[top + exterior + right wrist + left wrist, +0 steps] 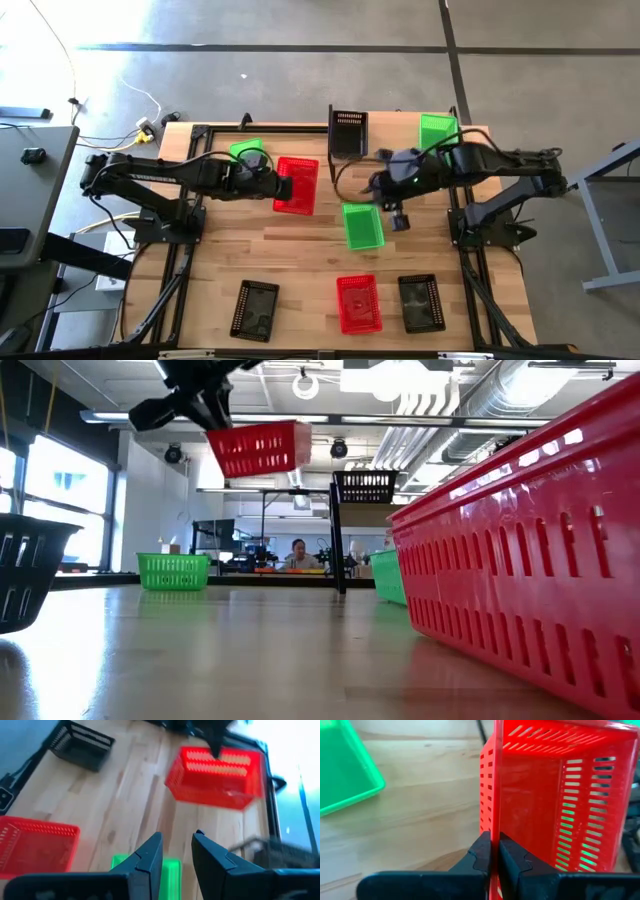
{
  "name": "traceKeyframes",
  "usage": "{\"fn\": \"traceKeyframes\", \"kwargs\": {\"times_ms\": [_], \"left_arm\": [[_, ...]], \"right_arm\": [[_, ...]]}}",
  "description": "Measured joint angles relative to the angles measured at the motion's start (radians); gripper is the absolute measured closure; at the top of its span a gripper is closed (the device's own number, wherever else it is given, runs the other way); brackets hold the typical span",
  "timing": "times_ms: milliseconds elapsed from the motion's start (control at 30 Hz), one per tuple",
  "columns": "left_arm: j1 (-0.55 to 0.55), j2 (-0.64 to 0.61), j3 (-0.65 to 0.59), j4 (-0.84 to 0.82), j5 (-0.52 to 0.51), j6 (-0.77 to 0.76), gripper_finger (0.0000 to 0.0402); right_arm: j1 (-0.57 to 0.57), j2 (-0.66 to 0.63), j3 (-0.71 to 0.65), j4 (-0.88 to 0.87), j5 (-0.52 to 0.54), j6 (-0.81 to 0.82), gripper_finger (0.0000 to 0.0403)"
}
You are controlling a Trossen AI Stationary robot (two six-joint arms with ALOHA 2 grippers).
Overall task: Stack baskets on shelf by color
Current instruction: Put the left red bin on the shelf
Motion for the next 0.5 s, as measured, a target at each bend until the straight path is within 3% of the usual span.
{"fn": "traceKeyframes", "kwargs": {"times_ms": [500], "left_arm": [[-0.097, 0.053, 0.029, -0.011, -0.102, -0.129, 0.0399]], "right_arm": [[0.098, 0.23, 0.0, 0.227, 0.042, -0.192, 0.0313]]}}
